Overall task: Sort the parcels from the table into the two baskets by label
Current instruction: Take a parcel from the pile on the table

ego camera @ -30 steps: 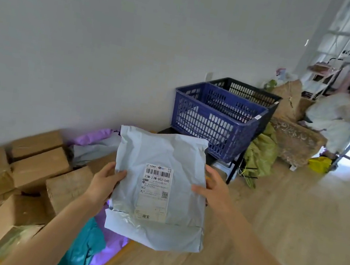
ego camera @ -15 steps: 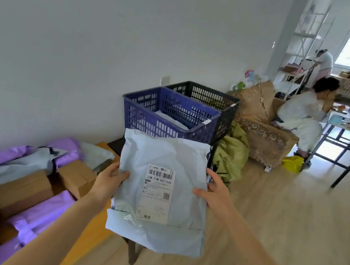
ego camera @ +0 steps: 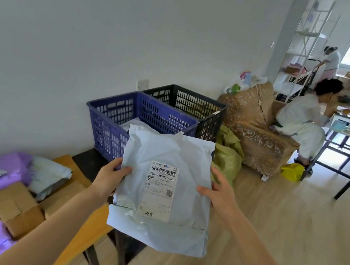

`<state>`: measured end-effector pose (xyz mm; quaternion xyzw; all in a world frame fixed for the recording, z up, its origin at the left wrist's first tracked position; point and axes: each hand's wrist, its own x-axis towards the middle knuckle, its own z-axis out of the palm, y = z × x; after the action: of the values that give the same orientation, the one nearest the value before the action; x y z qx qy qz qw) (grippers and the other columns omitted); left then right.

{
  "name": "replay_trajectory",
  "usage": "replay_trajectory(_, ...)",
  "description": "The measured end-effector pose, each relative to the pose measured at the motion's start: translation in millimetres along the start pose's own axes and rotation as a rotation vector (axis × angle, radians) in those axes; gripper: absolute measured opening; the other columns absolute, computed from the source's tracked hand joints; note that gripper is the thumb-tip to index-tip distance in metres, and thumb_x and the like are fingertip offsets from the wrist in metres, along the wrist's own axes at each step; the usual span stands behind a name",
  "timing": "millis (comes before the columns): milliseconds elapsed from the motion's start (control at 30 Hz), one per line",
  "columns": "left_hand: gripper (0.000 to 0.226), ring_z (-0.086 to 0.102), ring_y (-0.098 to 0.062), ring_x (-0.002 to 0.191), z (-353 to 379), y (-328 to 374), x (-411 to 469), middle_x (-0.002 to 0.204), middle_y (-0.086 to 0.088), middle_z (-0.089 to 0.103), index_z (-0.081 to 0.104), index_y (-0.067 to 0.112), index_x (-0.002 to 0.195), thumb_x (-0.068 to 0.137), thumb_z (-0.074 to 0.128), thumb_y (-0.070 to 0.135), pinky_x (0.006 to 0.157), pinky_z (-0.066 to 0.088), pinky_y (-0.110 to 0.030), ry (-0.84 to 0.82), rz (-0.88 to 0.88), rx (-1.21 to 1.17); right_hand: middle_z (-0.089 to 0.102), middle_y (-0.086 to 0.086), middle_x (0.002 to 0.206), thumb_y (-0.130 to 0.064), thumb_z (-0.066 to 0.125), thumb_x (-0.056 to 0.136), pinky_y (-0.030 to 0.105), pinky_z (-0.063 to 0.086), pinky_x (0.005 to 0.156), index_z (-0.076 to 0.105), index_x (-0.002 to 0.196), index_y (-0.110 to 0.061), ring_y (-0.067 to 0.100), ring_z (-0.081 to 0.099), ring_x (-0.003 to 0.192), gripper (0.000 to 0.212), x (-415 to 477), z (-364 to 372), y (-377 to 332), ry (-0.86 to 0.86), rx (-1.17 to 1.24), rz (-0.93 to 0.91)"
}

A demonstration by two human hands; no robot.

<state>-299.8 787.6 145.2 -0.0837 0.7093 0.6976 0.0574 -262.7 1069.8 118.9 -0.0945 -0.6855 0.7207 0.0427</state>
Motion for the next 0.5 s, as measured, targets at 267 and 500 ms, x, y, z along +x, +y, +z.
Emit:
replay_trajectory(267,0.019,0.064,-0.028,0.096,74.3,41.1,124.1,0.110,-0.007,0.065,0.059,0.023,0.115,0.097,0.055,0.017,0.080,0.056,-0.042,-0.017,0.014,-0.010,0.068,0.005,0.115,0.005,0.073,0.078,0.047,0.056,0.087,0.050,0.133,-0.023,0.026,0.068,0.100,0.066,132.8,-39.2,-22.3,0.044,0.043,-0.009)
replay_trajectory(500,0.013,0.066,-0.029,0.097,130.7,68.0,221.1,0.104,-0.004,0.069,0.062,0.029,0.104,0.099,0.053,0.023,0.084,0.056,-0.045,-0.056,-0.003,0.012,0.063,0.006,0.125,0.001,0.075,0.078,0.051,0.053,0.093,0.046,0.138,-0.026,0.028,0.063,0.108,0.072,243.5,-73.7,-48.9,0.059,0.044,0.015)
